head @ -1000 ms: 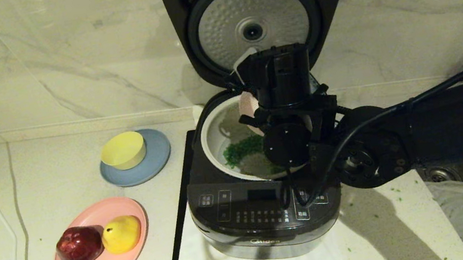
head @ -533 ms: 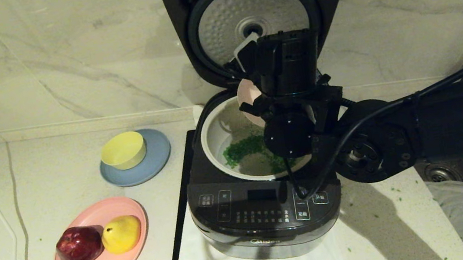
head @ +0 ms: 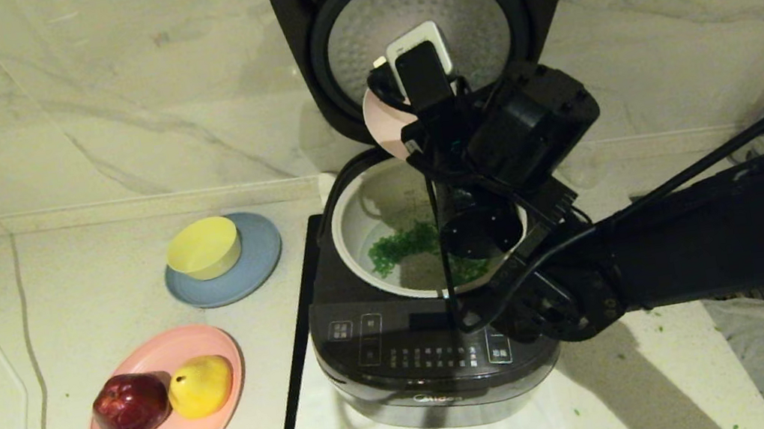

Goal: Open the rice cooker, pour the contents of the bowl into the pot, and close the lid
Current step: Pour the water from the bowl into the rice cooker

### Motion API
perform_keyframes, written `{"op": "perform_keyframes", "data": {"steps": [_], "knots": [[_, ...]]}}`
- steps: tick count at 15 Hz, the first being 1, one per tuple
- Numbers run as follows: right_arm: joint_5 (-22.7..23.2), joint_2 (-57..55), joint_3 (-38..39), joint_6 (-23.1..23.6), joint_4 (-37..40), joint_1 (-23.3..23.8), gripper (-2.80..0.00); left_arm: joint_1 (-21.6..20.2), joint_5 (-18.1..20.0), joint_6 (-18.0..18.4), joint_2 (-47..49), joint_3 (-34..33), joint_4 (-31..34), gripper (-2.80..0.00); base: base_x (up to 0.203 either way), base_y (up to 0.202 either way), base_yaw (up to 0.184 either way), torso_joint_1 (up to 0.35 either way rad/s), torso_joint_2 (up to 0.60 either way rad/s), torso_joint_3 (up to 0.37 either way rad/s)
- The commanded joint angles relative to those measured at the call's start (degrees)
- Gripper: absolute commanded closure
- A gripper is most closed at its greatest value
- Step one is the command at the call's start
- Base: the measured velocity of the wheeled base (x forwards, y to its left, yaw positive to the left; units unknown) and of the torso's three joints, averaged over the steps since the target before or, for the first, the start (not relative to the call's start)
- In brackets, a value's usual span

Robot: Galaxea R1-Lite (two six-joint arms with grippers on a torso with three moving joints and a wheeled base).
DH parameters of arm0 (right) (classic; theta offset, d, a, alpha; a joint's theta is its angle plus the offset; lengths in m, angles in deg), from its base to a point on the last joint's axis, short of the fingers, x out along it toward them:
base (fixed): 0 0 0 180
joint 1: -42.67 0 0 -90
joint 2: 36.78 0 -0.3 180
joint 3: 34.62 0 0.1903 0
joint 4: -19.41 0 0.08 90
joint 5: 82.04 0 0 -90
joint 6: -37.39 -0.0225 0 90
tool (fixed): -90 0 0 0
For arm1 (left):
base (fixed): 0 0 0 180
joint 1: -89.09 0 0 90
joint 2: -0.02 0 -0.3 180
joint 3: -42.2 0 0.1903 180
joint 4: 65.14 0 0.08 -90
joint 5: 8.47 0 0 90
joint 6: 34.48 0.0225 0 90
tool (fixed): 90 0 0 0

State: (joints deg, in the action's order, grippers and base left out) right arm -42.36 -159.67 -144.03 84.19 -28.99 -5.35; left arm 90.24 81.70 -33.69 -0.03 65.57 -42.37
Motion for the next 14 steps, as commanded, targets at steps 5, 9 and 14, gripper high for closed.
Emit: {"op": "perform_keyframes", "data": {"steps": [5, 9, 14], "knots": [[3.03, -3.05, 7.0, 1.71, -15.46, 0.39, 0.0, 0.0, 0.01, 0.0, -0.04, -0.44, -0.02, 0.0, 0.0, 0.0, 0.0, 0.0, 0.0, 0.0], [2.94, -1.81, 11.51, 1.65, -15.89, 0.38, 0.0, 0.0, 0.01, 0.0, -0.04, -0.44, -0.02, 0.0, 0.0, 0.0, 0.0, 0.0, 0.0, 0.0], [2.76, -0.59, 14.59, 0.66, -15.89, -0.5, 0.0, 0.0, 0.01, 0.0, -0.04, -0.44, -0.02, 0.0, 0.0, 0.0, 0.0, 0.0, 0.0, 0.0]]}}
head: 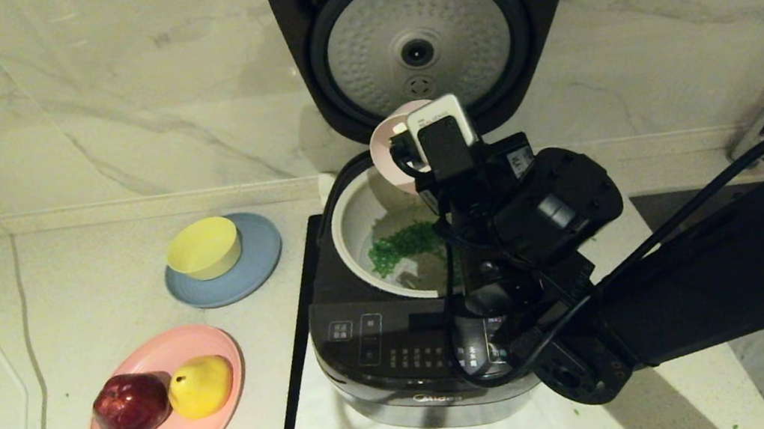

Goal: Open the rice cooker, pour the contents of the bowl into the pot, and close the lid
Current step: Pour the water from the bowl into the rice cooker

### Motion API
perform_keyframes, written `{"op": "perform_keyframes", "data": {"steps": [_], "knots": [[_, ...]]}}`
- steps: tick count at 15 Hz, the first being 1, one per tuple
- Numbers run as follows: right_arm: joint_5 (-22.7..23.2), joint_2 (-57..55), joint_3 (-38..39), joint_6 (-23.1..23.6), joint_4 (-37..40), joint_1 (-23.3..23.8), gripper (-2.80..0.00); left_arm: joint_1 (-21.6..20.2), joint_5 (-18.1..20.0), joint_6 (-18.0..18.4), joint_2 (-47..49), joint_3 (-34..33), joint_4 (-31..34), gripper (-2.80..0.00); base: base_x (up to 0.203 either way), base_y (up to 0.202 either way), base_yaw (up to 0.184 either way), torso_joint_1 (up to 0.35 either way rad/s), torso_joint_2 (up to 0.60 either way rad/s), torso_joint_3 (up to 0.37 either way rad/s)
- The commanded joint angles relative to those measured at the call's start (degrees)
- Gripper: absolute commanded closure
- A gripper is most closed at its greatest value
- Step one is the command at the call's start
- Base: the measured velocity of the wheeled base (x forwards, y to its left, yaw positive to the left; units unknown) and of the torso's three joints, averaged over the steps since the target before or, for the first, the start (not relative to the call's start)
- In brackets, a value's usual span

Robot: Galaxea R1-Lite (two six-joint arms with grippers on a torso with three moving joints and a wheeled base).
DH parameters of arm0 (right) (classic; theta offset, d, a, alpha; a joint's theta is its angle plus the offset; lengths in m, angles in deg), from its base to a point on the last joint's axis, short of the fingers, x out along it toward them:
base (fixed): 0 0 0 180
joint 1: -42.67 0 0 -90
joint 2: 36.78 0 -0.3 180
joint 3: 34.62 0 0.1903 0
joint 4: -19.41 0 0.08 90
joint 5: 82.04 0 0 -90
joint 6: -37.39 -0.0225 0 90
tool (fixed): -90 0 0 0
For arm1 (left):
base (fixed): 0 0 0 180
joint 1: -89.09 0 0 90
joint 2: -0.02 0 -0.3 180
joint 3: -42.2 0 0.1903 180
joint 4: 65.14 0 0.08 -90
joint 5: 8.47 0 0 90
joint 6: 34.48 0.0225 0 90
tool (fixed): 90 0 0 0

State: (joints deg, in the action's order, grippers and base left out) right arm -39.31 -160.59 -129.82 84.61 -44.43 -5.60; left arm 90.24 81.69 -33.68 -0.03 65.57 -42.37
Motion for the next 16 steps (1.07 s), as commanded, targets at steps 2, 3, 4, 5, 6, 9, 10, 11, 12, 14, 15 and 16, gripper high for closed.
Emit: {"op": "perform_keyframes", "data": {"steps": [2, 3, 4, 5, 6, 9, 10, 11, 12, 14, 15, 16], "knots": [[-0.37, 0.41, 0.55, 0.25, -0.45, -0.52, 0.0, 0.0, 0.02, -0.01, -0.04, -0.44, -0.02, 0.0, 0.0, 0.0, 0.0, 0.0, 0.0, 0.0], [-0.37, 0.41, 0.55, 0.16, -0.45, -0.6, 0.0, 0.0, 0.02, -0.01, -0.04, -0.44, -0.02, 0.0, 0.0, 0.0, 0.0, 0.0, 0.0, 0.0], [-0.3, 0.41, 0.55, 0.16, -0.45, -0.6, 0.0, 0.0, 0.02, -0.01, -0.04, -0.44, -0.02, 0.0, 0.0, 0.0, 0.0, 0.0, 0.0, 0.0], [-0.29, 0.41, 0.71, 0.25, -0.45, -0.6, 0.0, 0.0, 0.02, -0.01, -0.04, -0.44, -0.02, 0.0, 0.0, 0.0, 0.0, 0.0, 0.0, 0.0], [-0.19, 0.32, 1.13, 0.2, -0.45, -0.6, 0.0, 0.0, 0.02, -0.01, -0.04, -0.44, -0.02, 0.0, 0.0, 0.0, 0.0, 0.0, 0.0, 0.0], [-0.11, 0.41, 1.96, -1.75, -0.45, -1.31, 0.0, 0.0, 0.02, -0.01, -0.04, -0.44, -0.02, 0.0, 0.0, 0.0, 0.0, 0.0, 0.0, 0.0], [-0.16, 0.36, 1.96, -1.91, -0.45, -1.31, 0.0, 0.0, 0.02, -0.01, -0.04, -0.44, -0.02, 0.0, 0.0, 0.0, 0.0, 0.0, 0.0, 0.0], [-0.2, 0.23, 2.05, -2.63, -0.45, -1.31, 0.0, 0.0, 0.02, -0.01, -0.04, -0.44, -0.02, 0.0, 0.0, 0.0, 0.0, 0.0, 0.0, 0.0], [-0.12, -0.18, 2.49, -3.02, -0.45, -1.31, 0.0, 0.0, 0.02, -0.01, -0.04, -0.44, -0.02, 0.0, 0.0, 0.0, 0.0, 0.0, 0.0, 0.0], [-0.11, 0.24, 2.97, -3.18, -0.45, -1.2, 0.0, 0.0, 0.02, -0.01, -0.04, -0.44, -0.02, 0.0, 0.0, 0.0, 0.0, 0.0, 0.0, 0.0], [-0.19, 0.96, 2.61, -2.98, -0.45, -1.14, 0.0, 0.0, 0.02, -0.01, -0.04, -0.44, -0.02, 0.0, 0.0, 0.0, 0.0, 0.0, 0.0, 0.0], [-0.26, 1.65, 2.38, -2.79, -0.45, -1.13, 0.0, 0.0, 0.02, -0.01, -0.04, -0.44, -0.02, 0.0, 0.0, 0.0, 0.0, 0.0, 0.0, 0.0]]}}
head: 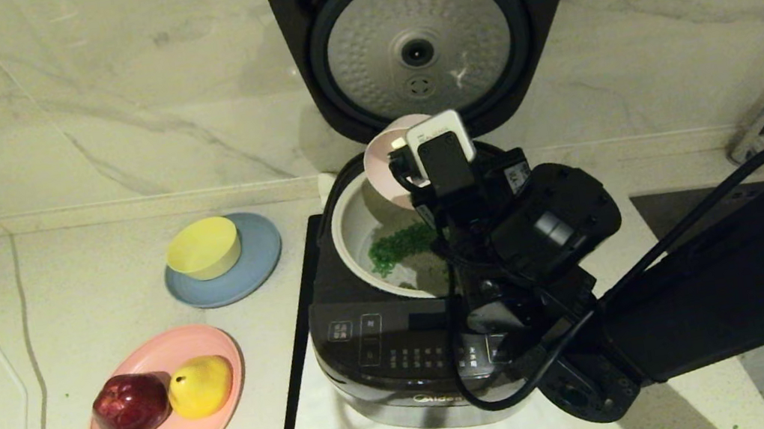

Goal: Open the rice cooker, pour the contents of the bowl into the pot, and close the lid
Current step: Pour the water from the bowl into the rice cooker

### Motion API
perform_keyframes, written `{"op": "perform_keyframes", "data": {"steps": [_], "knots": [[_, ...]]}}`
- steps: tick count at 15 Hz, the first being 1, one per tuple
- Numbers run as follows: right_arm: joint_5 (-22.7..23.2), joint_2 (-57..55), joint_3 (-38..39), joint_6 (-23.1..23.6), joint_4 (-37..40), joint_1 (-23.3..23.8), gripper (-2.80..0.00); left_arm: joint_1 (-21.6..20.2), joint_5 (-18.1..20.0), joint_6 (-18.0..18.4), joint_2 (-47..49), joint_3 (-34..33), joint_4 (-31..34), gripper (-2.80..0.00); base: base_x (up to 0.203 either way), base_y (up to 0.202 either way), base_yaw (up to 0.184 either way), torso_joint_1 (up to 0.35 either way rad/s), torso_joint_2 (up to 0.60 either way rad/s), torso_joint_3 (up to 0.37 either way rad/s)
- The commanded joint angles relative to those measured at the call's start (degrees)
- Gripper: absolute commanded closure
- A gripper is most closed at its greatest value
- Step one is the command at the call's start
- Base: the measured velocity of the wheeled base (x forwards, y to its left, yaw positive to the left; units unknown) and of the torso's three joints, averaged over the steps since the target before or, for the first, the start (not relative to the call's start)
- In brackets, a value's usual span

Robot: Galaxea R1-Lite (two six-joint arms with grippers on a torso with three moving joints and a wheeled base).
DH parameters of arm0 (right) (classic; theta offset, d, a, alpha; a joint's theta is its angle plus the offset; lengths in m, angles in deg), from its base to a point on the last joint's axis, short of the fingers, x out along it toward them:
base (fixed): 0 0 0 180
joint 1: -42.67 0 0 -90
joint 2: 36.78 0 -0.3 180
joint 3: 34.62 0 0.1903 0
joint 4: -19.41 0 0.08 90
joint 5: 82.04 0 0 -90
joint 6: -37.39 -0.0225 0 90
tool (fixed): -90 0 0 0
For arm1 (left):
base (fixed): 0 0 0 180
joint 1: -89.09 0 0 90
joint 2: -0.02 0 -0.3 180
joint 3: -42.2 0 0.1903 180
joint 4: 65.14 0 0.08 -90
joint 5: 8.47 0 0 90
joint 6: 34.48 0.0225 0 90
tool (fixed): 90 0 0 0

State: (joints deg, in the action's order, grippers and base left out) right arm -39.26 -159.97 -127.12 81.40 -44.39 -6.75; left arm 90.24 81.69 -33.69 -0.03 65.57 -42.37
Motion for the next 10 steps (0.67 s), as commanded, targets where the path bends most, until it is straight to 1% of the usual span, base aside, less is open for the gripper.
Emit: {"op": "perform_keyframes", "data": {"steps": [1, 3, 6, 10], "knots": [[-0.62, 1.7, -0.6, 0.67, -0.5, 0.08, 0.0, 0.0, 0.02, 0.0, -0.04, -0.44, -0.02, 0.0, 0.0, 0.0, 0.0, 0.0, 0.0, 0.0], [-1.36, 4.53, -1.0, 0.9, -0.5, -0.34, 0.0, 0.0, 0.02, 0.0, -0.04, -0.44, -0.02, 0.0, 0.0, 0.0, 0.0, 0.0, 0.0, 0.0], [-5.14, 10.52, -0.97, 1.37, 1.1, -2.66, 0.0, 0.0, 0.02, 0.0, -0.04, -0.44, -0.02, 0.0, 0.0, 0.0, 0.0, 0.0, 0.0, 0.0], [-8.95, 19.1, -0.39, 1.25, 11.76, -4.6, 0.0, 0.0, 0.02, 0.0, -0.04, -0.44, -0.02, 0.0, 0.0, 0.0, 0.0, 0.0, 0.0, 0.0]]}}
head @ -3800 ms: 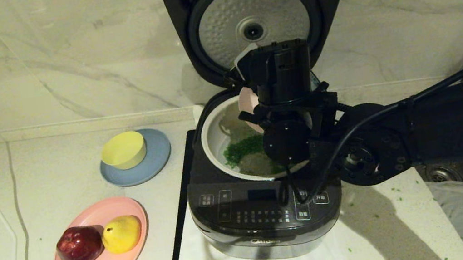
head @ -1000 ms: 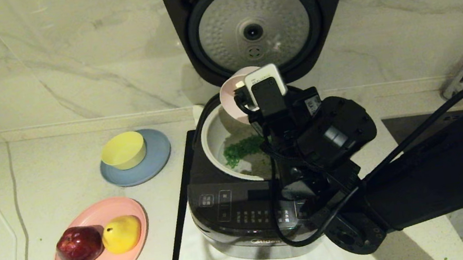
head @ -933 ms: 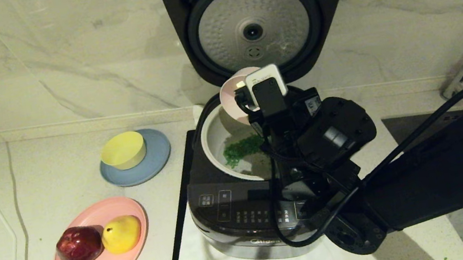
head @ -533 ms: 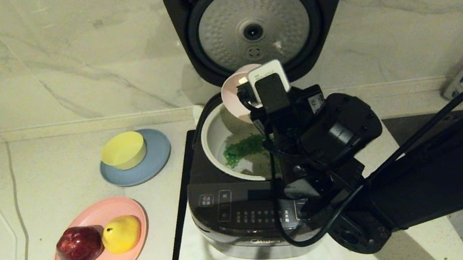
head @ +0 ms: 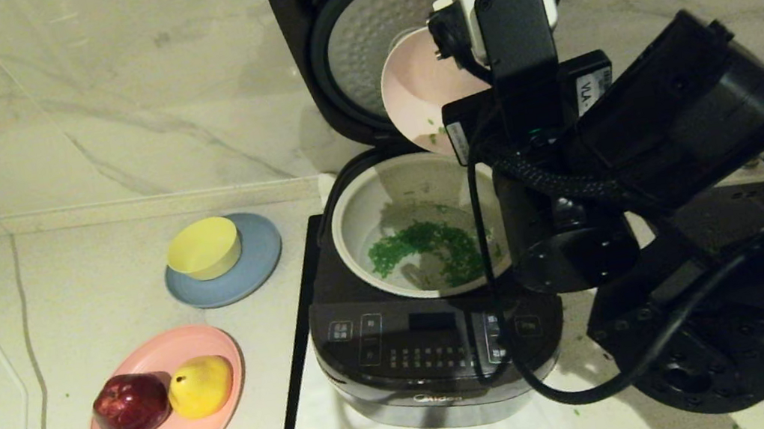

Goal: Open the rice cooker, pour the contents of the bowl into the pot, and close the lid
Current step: Pour the water from the bowl into the rice cooker, then place the bowl on the table

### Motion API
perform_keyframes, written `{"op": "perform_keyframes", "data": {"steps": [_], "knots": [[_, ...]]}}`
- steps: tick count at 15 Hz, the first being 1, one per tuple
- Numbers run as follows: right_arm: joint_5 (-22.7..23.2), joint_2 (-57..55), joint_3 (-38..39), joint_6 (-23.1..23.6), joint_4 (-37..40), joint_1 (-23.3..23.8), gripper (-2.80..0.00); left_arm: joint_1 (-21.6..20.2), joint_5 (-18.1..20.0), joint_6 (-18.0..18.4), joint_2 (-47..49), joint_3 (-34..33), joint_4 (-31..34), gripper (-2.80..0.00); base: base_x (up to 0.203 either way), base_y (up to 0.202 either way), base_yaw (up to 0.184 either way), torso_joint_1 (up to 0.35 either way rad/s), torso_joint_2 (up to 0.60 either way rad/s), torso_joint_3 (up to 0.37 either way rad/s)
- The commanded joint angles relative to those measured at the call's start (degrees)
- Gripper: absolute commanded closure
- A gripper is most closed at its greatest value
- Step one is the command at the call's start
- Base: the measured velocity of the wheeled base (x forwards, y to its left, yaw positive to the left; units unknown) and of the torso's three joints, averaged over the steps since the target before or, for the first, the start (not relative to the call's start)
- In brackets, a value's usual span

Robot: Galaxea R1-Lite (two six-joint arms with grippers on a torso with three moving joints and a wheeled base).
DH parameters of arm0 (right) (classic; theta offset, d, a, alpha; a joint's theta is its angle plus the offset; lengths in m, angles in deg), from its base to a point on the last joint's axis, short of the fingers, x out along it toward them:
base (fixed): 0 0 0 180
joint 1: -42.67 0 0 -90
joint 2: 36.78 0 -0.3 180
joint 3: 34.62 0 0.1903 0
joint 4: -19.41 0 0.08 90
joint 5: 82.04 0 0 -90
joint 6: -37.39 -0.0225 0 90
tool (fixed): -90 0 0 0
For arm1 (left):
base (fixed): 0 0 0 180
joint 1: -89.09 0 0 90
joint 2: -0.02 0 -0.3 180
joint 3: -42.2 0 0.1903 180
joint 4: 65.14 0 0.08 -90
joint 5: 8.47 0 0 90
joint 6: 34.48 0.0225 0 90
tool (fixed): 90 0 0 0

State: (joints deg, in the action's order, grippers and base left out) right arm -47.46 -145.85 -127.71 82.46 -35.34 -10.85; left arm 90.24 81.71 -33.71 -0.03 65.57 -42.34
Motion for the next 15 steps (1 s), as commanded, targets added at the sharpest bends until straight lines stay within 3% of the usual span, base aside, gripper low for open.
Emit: {"op": "perform_keyframes", "data": {"steps": [1, 7, 12, 15], "knots": [[-1.14, 6.94, 0.51, 0.12, 6.23, -0.54, 0.0, 0.0, -0.01, 0.02, -0.04, -0.44, -0.04, 0.0, 0.0, 0.0, 0.0, 0.0, 0.0, 0.0], [-2.51, 19.18, 8.37, -0.25, 25.16, 1.06, 0.0, 0.0, -0.01, 0.02, -0.04, -0.44, -0.04, 0.0, 0.0, 0.0, 0.0, 0.0, 0.0, 0.0], [-1.04, 25.78, 13.9, -3.27, 37.51, 13.56, 0.0, 0.0, -0.01, 0.02, -0.04, -0.44, -0.04, 0.0, 0.0, 0.0, 0.0, 0.0, 0.0, 0.0], [3.98, 26.67, 17.06, -12.28, 43.93, 19.69, 0.0, 0.0, -0.01, 0.02, -0.04, -0.44, -0.04, 0.0, 0.0, 0.0, 0.0, 0.0, 0.0, 0.0]]}}
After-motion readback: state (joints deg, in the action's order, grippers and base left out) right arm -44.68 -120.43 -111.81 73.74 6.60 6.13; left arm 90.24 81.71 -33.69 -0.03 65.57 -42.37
